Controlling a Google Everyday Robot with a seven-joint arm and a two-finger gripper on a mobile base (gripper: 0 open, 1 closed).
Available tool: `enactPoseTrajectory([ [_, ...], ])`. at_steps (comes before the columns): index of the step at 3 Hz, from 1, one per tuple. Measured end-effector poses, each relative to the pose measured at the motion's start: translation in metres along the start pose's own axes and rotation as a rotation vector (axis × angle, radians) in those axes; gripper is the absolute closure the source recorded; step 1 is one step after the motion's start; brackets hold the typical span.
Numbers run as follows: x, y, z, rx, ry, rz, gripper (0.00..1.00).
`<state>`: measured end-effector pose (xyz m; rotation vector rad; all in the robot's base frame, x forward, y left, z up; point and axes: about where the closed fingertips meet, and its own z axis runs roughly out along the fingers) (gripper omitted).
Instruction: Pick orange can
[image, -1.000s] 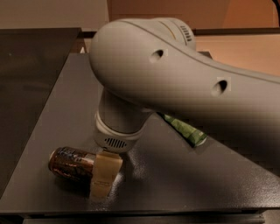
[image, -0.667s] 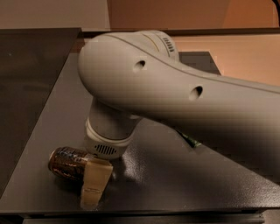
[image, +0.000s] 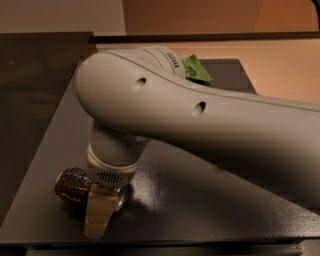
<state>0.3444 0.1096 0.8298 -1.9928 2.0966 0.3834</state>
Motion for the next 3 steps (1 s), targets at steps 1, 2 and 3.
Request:
enactPoseTrajectory([
  [1, -0.003, -0.001, -0.002, -0.012, -0.016, 0.002, 0.42],
  [2, -0.009, 0.001, -0.012, -0.003, -0.037, -0.022, 0.65],
  [3, -0.017, -0.008, -0.035, 0.023, -0.096, -0.082, 0.88],
])
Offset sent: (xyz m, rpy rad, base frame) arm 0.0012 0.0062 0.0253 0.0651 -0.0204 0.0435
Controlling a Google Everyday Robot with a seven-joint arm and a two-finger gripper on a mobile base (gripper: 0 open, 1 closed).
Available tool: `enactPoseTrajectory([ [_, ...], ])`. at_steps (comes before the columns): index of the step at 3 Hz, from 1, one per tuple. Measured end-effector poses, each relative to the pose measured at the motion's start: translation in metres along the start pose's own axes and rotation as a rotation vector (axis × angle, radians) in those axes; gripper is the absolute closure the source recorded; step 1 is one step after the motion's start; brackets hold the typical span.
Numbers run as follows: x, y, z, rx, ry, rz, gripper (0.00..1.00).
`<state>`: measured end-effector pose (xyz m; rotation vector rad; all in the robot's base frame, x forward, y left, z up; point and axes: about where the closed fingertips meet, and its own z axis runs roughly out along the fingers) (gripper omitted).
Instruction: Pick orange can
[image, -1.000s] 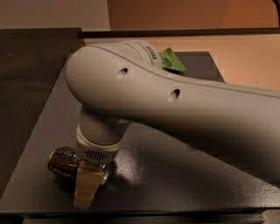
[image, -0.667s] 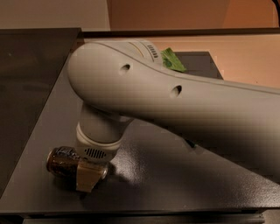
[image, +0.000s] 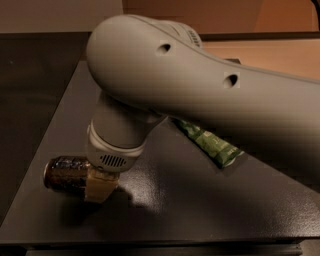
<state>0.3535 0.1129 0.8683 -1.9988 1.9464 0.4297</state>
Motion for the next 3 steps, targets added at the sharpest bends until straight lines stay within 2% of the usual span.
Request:
enactPoseTrajectory([
  [1, -0.009, -0.022, -0.030, 0.038, -0.066, -0.109, 1.00],
  [2, -0.015, -0.050, -0.058, 0.073, -0.092, -0.216, 1.00],
  [3, -0.020, -0.068, -0.086, 0.114, -0.083, -0.290, 1.00],
])
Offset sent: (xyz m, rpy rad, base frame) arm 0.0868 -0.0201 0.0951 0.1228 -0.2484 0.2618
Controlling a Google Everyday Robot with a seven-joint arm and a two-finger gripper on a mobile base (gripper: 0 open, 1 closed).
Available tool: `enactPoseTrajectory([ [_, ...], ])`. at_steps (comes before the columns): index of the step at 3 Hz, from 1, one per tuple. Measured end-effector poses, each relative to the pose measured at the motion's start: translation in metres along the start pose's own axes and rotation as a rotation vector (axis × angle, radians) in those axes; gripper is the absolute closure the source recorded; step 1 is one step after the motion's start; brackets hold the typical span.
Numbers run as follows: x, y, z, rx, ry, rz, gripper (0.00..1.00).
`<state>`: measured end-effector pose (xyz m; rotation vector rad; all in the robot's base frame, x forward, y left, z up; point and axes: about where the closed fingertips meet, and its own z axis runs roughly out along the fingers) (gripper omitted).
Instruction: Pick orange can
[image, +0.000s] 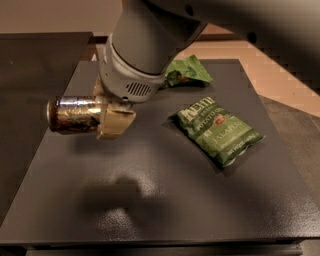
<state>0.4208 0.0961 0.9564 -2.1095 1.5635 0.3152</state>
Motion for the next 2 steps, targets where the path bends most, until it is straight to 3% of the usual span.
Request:
enactPoseTrajectory([
  [1, -0.0032, -0.0150, -0.0245, 0.036, 0.003, -0.052, 1.00],
  [2, -0.0032, -0.0149, -0.0246, 0.036, 0.003, -0.052, 1.00],
])
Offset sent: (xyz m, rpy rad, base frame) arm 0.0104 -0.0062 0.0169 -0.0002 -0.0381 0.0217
